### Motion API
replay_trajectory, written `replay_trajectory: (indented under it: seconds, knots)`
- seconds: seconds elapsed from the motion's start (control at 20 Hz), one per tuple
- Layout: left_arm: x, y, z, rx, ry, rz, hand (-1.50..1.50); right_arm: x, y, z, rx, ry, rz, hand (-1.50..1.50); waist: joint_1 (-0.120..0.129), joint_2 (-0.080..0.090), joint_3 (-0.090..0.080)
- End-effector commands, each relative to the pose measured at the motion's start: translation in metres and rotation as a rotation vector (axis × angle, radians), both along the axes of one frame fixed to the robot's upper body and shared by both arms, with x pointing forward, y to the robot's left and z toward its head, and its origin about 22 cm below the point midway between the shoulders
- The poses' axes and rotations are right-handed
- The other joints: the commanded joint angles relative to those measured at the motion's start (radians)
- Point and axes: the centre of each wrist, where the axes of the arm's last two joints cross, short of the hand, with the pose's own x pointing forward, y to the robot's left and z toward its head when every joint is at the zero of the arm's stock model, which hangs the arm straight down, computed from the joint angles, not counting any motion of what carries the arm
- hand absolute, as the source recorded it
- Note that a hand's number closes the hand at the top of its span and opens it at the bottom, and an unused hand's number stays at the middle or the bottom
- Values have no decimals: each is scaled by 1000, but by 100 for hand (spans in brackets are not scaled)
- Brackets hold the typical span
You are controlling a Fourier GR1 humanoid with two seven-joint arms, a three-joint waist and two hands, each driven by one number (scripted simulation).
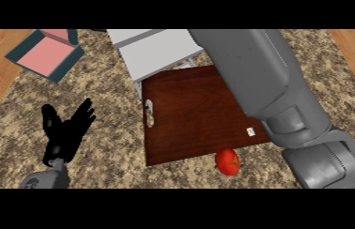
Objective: Pick the lemon from the tray and place it in the tiered shelf
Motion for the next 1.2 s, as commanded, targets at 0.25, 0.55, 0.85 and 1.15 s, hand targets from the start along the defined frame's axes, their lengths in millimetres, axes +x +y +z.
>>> replay_trajectory:
  seconds: [0.25, 0.55, 0.85, 1.15]
  knots:
    - [-4, 0, -8, 10, -4, 1, 0, 13, -3, -15, -80, -15, 8, 150, 1, 2, 0]
    - [-12, -7, -15, -7, 8, 19, 0, 13, -11, 5, 219, 86, -70, -150, 0, 0, 0]
    - [1, 5, 8, 0, -12, 10, 0, 17, -21, 12, 427, 170, -28, -150, -3, -2, 1]
    - [-5, -2, -5, 2, 11, 21, 0, 20, -38, 20, 642, 248, -31, -150, -14, -5, 1]
